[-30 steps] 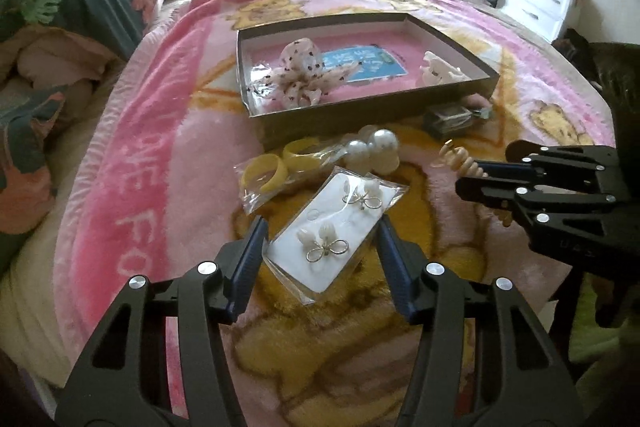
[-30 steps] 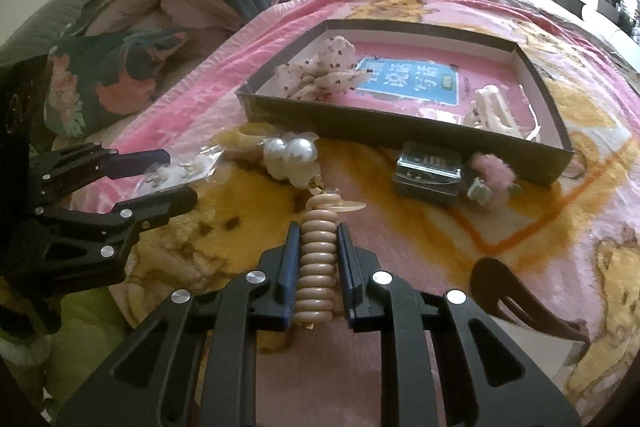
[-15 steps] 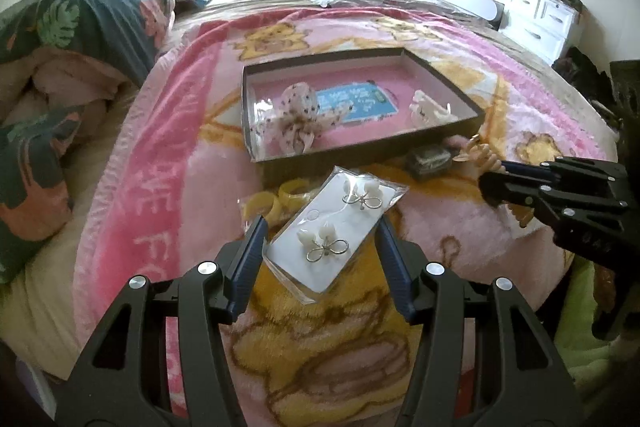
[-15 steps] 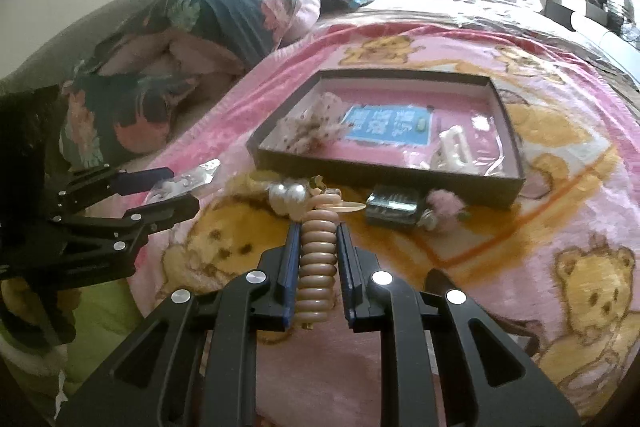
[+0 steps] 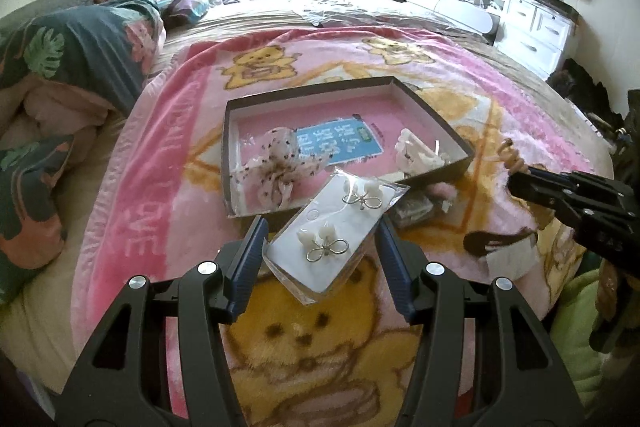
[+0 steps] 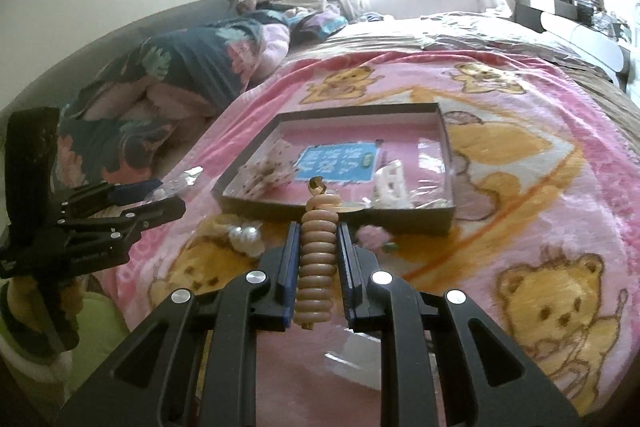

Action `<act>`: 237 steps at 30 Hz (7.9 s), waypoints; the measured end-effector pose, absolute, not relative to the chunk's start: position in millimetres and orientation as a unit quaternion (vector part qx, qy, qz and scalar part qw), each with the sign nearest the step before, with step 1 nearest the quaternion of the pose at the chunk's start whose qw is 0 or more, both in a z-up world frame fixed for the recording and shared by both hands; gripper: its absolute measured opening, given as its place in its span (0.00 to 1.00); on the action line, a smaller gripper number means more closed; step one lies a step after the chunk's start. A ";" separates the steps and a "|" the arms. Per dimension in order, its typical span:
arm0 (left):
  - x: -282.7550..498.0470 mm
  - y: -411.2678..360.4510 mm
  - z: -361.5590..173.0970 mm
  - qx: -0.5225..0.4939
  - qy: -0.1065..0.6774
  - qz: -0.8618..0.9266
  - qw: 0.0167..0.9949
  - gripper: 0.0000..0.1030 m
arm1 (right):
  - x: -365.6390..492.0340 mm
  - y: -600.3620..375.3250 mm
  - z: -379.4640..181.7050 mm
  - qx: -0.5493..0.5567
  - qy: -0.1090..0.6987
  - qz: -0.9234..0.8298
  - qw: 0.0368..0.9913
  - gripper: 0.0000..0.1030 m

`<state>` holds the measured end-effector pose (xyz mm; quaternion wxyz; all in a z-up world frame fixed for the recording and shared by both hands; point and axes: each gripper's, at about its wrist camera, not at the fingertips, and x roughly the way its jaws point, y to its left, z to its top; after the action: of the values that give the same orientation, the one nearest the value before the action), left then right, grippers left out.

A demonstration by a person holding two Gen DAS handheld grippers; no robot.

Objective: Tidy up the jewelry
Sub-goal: 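Carry the earring card and coiled hair tie into the box and release, then withdraw both tools from the box back over the blanket, then grasp the pearl earrings with the left tool while the right tool grasps the clear plastic bag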

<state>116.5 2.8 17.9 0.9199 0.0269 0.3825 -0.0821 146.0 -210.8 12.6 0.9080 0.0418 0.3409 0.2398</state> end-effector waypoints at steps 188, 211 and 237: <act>80.1 0.1 -54.9 -0.069 0.448 -0.047 0.890 0.91 | 99.1 -217.0 -78.4 0.013 0.420 0.135 0.897 0.91; 153.0 -3.4 -78.0 -0.165 0.463 -0.029 0.870 0.67 | 115.6 -218.0 -84.0 -0.003 0.393 0.115 0.912 0.84; 127.2 -19.6 -56.7 -0.132 0.455 -0.071 0.878 0.36 | 104.0 -235.2 -47.3 0.026 0.374 0.145 0.916 0.84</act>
<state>127.2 -19.6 -56.7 0.8778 -0.1324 0.4548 -0.0715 104.0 -235.2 -47.3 0.9156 0.0264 0.3741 0.1448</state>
